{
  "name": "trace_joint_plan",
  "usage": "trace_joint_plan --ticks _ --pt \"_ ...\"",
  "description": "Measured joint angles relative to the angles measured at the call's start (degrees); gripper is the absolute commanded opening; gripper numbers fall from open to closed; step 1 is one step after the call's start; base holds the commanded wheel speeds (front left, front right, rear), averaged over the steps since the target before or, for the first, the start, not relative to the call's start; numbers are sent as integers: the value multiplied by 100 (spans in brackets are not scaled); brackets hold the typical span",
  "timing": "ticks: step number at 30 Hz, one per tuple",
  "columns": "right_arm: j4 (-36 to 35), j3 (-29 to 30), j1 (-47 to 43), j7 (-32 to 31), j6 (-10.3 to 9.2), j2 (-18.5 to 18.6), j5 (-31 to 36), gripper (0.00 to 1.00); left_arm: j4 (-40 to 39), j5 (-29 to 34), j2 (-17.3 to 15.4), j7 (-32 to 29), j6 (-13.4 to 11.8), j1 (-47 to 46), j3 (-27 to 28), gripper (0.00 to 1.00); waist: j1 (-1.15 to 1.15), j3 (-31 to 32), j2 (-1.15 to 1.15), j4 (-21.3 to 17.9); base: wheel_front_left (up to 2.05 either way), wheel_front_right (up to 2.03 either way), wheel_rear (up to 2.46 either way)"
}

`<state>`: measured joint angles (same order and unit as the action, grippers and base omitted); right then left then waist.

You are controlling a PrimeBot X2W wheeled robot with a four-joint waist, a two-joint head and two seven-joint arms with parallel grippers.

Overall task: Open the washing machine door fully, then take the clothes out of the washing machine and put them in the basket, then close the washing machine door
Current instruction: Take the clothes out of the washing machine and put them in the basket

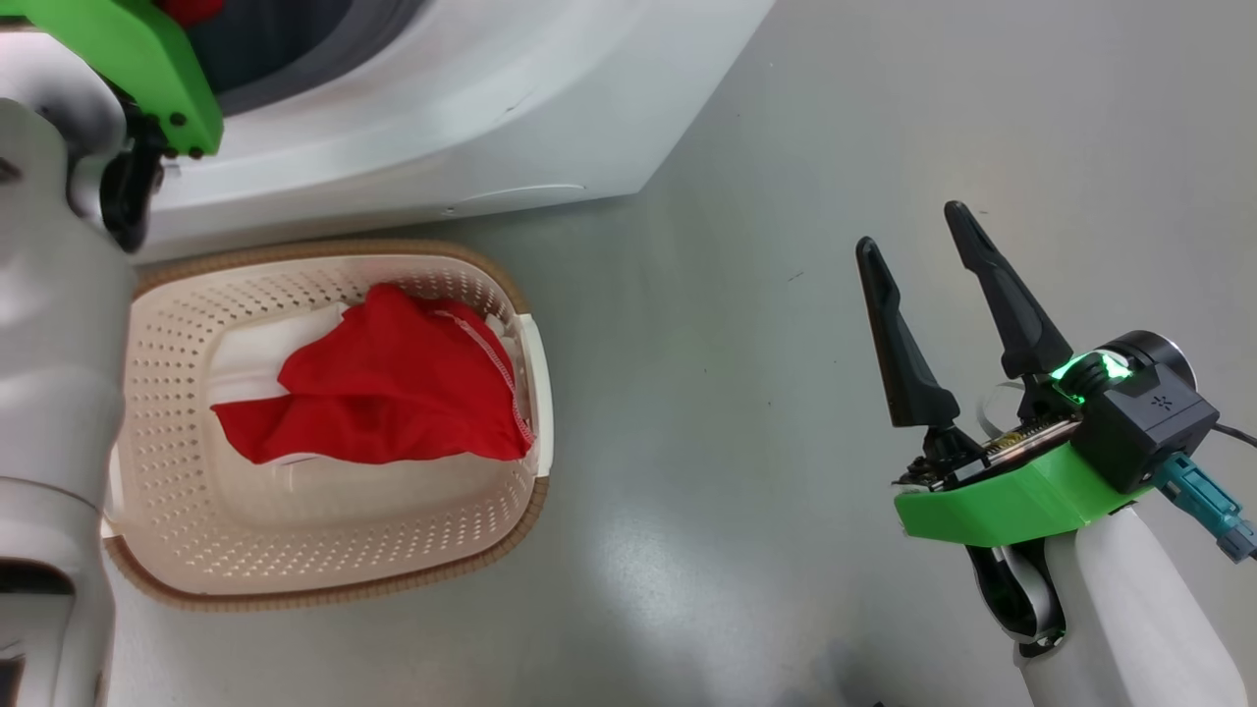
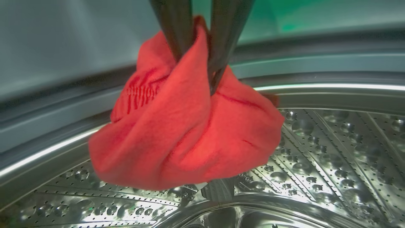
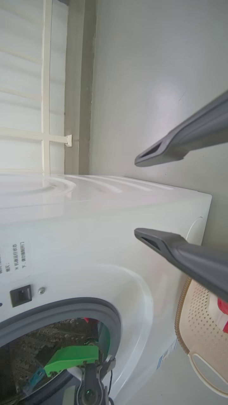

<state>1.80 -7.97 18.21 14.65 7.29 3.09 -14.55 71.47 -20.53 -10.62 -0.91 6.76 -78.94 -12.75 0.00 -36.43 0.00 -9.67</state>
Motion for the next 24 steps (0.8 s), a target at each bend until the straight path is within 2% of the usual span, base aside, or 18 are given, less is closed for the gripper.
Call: trace_joint_plan --ticks 7,14,17,20,24 --pt "59 11 0 0 0 0 -11 100 -86 103 31 805 -223 40 -45 0 0 111 0 69 0 0 0" --pt "124 30 -14 0 0 0 -13 100 -366 4 81 1469 -219 389 25 0 0 348 0 201 0 0 0" --pt "136 124 -48 0 0 0 -2 100 -770 -70 101 1519 -219 663 134 0 0 473 0 278 0 0 0" --pt "163 165 -66 0 0 4 12 100 -1537 -81 123 1522 -219 1090 304 0 0 617 0 360 0 0 0" --pt "187 160 -170 0 0 3 49 100 -2129 -142 280 1523 -210 1767 533 0 0 846 0 446 0 0 0"
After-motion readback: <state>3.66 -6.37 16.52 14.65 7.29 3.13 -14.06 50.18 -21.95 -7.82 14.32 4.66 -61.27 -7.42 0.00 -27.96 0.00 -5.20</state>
